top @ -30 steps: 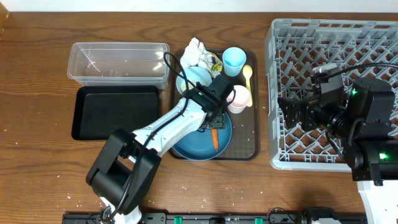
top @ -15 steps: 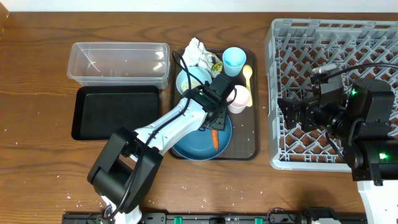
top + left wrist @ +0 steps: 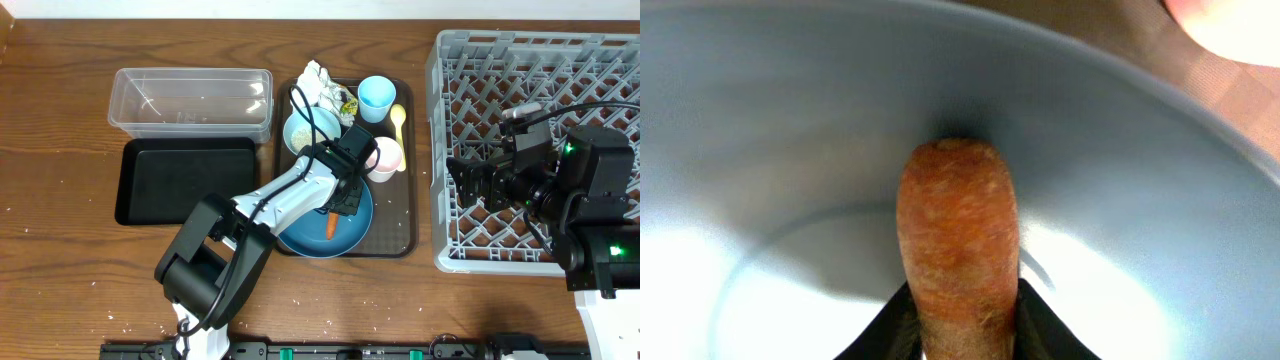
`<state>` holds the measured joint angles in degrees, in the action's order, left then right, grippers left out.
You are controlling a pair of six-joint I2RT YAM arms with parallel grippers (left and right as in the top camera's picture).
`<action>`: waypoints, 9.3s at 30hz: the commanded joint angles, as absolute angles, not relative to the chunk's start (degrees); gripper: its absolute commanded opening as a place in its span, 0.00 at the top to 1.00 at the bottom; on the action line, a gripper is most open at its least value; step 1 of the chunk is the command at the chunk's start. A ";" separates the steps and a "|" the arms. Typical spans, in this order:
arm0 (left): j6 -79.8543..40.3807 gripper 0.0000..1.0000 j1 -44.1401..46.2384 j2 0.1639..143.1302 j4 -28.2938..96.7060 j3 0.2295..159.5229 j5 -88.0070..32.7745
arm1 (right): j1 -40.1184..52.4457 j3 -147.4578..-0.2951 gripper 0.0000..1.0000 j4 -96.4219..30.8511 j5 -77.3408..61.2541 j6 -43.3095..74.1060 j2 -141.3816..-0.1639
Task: Sort waste into correct bins and load items into the dishwasher rack
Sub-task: 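Carry the carrot left and drop it onto the black tray, then reach the right gripper to the blue plate rim and grasp it, then lift the blue plate and stand it upright at the rack's back, then reach the left gripper to the pink cup and grasp it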
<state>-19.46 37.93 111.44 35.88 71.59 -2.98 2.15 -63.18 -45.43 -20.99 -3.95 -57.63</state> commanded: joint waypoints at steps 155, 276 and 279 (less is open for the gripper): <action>-20.64 0.17 -6.68 77.10 56.27 72.49 7.11 | -3.73 -78.56 0.99 19.46 75.16 -29.02 -109.51; 1.19 0.13 26.92 93.43 36.88 74.39 -12.14 | 10.15 -78.59 0.20 -38.98 -9.26 14.52 -76.36; -0.27 0.13 27.92 97.34 34.81 77.10 -13.17 | 10.15 -78.59 0.20 -40.91 -9.23 14.50 -76.07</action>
<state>0.23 27.35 95.72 35.55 73.60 -11.11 10.46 -78.32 -39.99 -8.73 14.06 -75.72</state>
